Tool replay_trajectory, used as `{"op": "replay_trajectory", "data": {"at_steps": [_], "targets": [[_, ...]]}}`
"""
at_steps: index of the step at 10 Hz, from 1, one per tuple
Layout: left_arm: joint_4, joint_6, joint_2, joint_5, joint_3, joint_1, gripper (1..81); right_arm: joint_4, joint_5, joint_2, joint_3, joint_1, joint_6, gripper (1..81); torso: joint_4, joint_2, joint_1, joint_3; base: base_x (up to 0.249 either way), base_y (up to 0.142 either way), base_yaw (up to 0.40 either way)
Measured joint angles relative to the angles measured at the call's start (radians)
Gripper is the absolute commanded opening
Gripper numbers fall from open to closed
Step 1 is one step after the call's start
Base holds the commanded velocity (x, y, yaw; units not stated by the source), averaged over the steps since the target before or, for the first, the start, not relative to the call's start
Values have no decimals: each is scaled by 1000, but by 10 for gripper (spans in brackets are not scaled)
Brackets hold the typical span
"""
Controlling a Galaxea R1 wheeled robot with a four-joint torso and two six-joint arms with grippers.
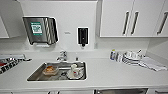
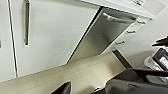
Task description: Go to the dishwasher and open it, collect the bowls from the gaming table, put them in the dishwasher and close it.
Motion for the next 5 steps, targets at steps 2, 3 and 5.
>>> {"op": "replay_trajectory", "data": {"at_steps": [2,3,5], "targets": [[3,0,-2,3,13,-14,811,0,-4,-15,5,3,15,811,0,-60,37,-55,0,0,0],[3,0,-2,4,16,-27,811,0,-3,-16,15,9,20,811,0,-95,60,-88,0,0,0],[3,0,-2,5,19,-35,811,0,-4,-24,30,24,34,811,0,-145,92,-126,0,0,0]]}}
